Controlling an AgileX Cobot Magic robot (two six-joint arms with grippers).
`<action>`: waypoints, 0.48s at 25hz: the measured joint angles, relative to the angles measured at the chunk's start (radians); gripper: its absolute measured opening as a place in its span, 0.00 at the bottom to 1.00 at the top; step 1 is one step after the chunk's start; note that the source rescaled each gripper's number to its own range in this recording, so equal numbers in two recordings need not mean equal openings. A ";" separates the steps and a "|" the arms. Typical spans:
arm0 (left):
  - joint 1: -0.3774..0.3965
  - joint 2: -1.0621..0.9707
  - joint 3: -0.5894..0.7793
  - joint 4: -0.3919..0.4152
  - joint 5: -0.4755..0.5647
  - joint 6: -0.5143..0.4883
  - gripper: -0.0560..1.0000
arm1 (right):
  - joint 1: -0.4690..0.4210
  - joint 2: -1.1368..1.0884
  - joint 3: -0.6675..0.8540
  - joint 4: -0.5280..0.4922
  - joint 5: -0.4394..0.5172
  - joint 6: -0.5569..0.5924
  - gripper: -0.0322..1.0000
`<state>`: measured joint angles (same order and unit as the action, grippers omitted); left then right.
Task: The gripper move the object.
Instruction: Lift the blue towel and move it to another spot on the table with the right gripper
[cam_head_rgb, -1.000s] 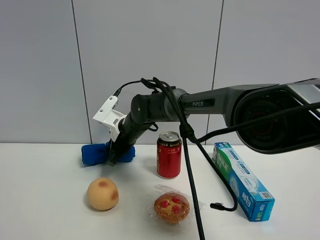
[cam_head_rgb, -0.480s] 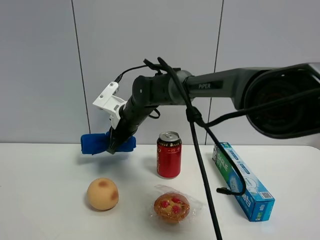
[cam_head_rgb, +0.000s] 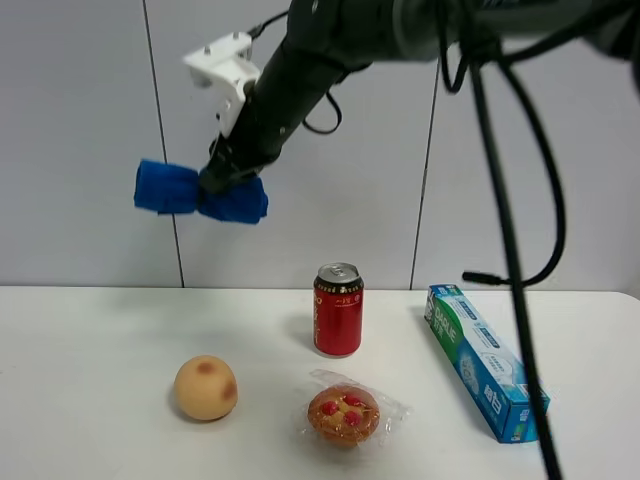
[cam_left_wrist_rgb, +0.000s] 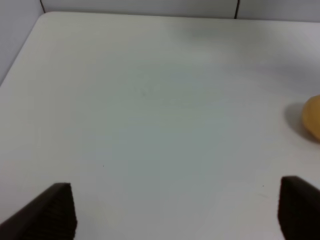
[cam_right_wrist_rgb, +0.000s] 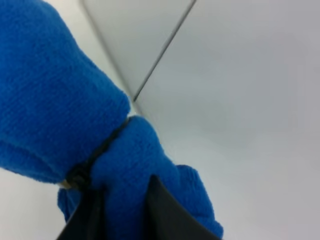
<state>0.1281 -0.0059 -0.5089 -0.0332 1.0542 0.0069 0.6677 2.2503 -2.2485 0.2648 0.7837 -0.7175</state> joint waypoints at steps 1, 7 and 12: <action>0.000 0.000 0.000 0.000 0.000 0.000 1.00 | 0.001 -0.031 0.000 -0.009 0.007 0.013 0.03; 0.000 0.000 0.000 0.000 0.000 0.000 1.00 | 0.023 -0.231 0.000 -0.151 0.104 0.129 0.03; 0.000 0.000 0.000 0.000 0.000 0.000 1.00 | 0.026 -0.344 0.000 -0.325 0.211 0.390 0.03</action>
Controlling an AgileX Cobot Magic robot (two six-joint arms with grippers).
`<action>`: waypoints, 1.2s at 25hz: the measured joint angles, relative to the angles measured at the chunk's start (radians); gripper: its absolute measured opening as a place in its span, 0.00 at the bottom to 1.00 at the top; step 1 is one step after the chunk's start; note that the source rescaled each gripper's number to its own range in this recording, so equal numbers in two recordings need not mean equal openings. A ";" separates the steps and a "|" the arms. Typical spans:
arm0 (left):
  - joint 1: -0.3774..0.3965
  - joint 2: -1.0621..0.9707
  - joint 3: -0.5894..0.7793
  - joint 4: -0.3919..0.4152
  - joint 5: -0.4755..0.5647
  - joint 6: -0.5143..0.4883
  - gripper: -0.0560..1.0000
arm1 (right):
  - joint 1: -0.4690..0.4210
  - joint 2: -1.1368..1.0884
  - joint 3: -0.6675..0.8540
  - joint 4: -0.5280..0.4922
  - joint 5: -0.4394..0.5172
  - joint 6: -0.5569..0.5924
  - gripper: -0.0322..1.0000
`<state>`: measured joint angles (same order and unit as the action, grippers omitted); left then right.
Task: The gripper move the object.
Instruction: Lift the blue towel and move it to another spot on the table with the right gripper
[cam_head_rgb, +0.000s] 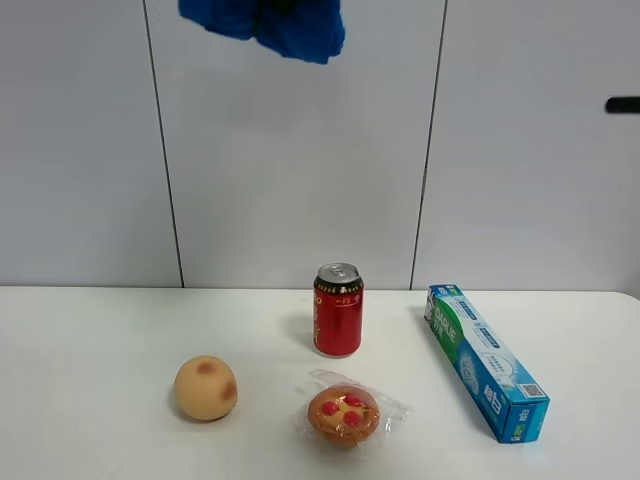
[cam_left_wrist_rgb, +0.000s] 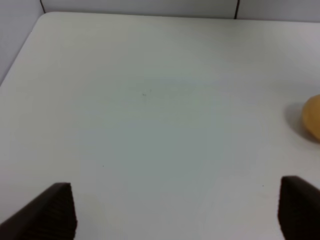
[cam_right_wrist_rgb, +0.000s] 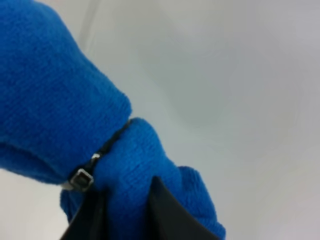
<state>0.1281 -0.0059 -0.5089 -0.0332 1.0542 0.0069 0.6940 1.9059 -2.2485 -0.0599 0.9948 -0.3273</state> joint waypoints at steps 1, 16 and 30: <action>0.000 0.000 0.000 0.000 0.000 0.000 1.00 | 0.000 -0.022 0.000 -0.033 0.026 0.070 0.03; 0.000 0.000 0.000 0.000 0.000 0.000 1.00 | 0.001 -0.253 0.197 -0.283 0.229 0.708 0.03; 0.000 0.000 0.000 0.000 0.000 0.000 1.00 | -0.091 -0.416 1.008 -0.320 -0.192 1.156 0.03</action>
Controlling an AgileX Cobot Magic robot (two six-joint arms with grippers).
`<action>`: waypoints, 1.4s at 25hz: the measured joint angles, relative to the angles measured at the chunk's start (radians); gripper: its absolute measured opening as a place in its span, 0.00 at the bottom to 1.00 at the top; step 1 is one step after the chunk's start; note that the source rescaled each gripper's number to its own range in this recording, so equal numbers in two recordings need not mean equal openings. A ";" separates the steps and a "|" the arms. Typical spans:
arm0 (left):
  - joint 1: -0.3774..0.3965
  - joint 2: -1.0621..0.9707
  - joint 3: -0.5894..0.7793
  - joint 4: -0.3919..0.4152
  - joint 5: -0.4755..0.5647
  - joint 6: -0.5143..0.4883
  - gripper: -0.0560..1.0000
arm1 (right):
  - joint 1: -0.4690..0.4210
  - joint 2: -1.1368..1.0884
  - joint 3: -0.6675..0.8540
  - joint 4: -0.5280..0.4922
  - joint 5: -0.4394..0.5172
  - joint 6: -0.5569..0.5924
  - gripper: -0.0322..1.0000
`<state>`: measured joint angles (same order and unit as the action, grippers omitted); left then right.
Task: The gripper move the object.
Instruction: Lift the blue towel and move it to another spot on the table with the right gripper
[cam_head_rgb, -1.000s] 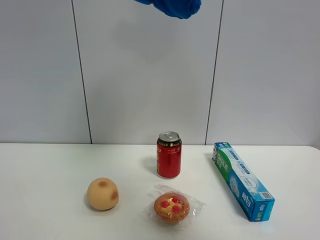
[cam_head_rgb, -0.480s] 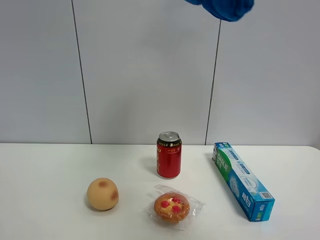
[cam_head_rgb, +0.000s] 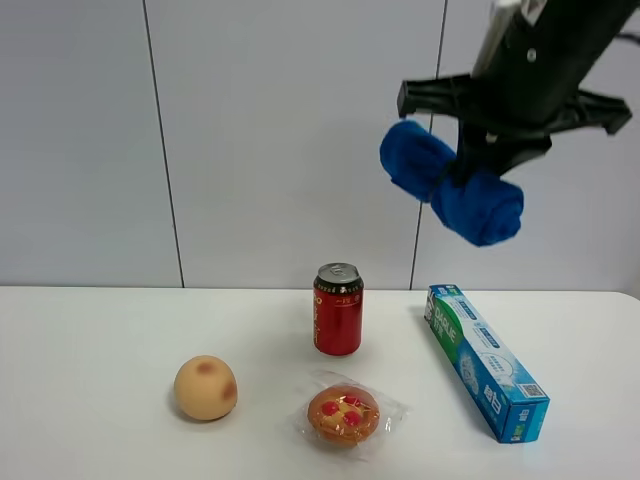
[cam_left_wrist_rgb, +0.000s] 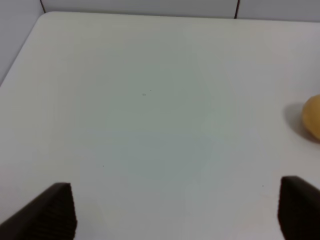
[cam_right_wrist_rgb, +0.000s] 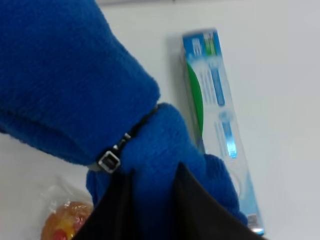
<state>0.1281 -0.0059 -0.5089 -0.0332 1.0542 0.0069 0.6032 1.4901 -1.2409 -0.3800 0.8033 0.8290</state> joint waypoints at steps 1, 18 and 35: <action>0.000 0.000 0.000 0.000 0.000 0.000 1.00 | -0.016 0.000 0.038 0.000 -0.050 0.032 0.03; 0.000 0.000 0.000 0.000 0.000 0.000 1.00 | -0.103 0.214 0.208 0.002 -0.395 0.279 0.03; 0.000 0.000 0.000 0.000 0.000 0.000 1.00 | -0.144 0.364 0.208 0.000 -0.552 0.425 0.03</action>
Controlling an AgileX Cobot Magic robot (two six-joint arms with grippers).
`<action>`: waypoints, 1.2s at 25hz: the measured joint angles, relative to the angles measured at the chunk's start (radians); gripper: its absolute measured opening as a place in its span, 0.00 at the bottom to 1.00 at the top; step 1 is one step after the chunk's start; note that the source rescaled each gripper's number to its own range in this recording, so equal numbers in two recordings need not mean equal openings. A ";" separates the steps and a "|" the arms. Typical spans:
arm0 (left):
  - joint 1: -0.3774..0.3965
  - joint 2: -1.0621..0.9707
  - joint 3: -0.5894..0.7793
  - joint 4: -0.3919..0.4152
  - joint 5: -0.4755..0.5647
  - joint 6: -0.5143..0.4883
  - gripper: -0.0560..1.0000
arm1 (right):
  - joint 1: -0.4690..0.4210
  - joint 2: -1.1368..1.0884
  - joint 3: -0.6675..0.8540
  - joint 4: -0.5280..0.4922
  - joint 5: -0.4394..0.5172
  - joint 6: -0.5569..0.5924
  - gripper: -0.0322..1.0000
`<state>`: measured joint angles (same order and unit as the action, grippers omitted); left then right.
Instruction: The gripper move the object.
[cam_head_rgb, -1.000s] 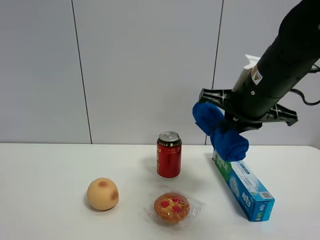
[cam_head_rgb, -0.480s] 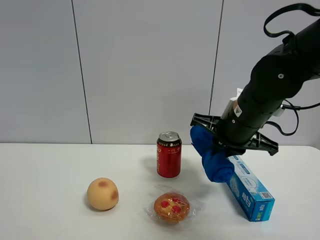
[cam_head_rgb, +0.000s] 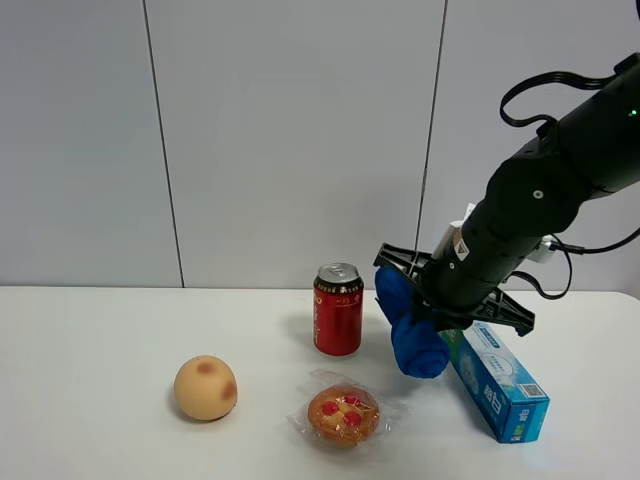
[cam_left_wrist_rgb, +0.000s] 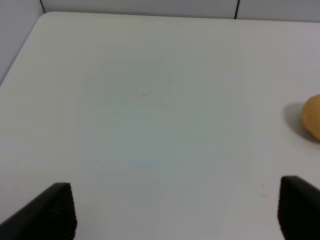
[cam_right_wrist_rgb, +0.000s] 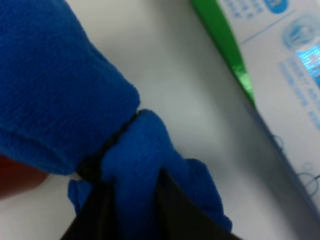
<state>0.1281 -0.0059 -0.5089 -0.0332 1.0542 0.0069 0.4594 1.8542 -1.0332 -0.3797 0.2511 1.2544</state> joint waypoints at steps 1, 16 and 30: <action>0.000 0.000 0.000 0.000 0.000 0.000 1.00 | -0.002 0.001 0.000 -0.001 0.001 0.005 0.03; 0.000 0.000 0.000 0.000 0.000 0.000 1.00 | -0.013 0.003 0.000 -0.017 0.000 0.008 0.43; 0.000 0.000 0.000 0.000 0.000 0.000 1.00 | -0.013 -0.069 0.000 -0.017 -0.079 -0.240 0.81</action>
<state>0.1281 -0.0059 -0.5089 -0.0332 1.0542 0.0069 0.4464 1.7850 -1.0332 -0.3972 0.1725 1.0147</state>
